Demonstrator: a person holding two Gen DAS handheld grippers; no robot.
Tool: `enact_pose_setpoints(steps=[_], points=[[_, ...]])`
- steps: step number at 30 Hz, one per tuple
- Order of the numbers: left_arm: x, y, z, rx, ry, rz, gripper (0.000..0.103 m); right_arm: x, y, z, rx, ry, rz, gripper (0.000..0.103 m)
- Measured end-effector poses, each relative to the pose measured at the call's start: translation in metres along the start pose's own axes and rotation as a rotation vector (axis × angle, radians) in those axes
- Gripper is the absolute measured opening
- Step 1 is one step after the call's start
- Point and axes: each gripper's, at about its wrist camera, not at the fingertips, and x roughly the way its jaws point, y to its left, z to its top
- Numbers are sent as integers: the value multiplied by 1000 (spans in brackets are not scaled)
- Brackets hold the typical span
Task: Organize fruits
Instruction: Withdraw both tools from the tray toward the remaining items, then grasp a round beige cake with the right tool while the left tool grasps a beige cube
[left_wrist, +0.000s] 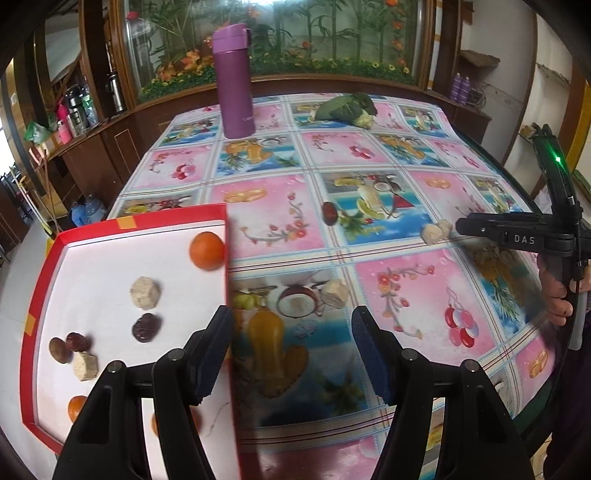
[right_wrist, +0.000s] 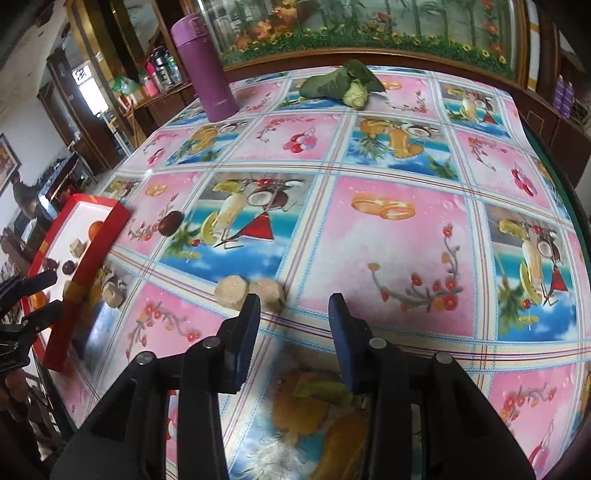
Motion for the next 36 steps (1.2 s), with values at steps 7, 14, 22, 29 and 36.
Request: enact_pose_setpoints(steps=[7,14,22,29,36], points=[[4,-4,-4,7,11,-18,66,17,21,-5,-85,26,-71,40],[8,-5,-5,-1,17,-34,66,24,33,-2,-116,-16,-148,40],[12,-9,-3,22,23,-34,66,19,32,0,-99,-41,-172,24],[19,-14,3,28,38,-57,66,-6,15,7,33,-139,-131,24],[33,-17,13,23,54,-47,62,-7,7,10,93,-141,-126,24]])
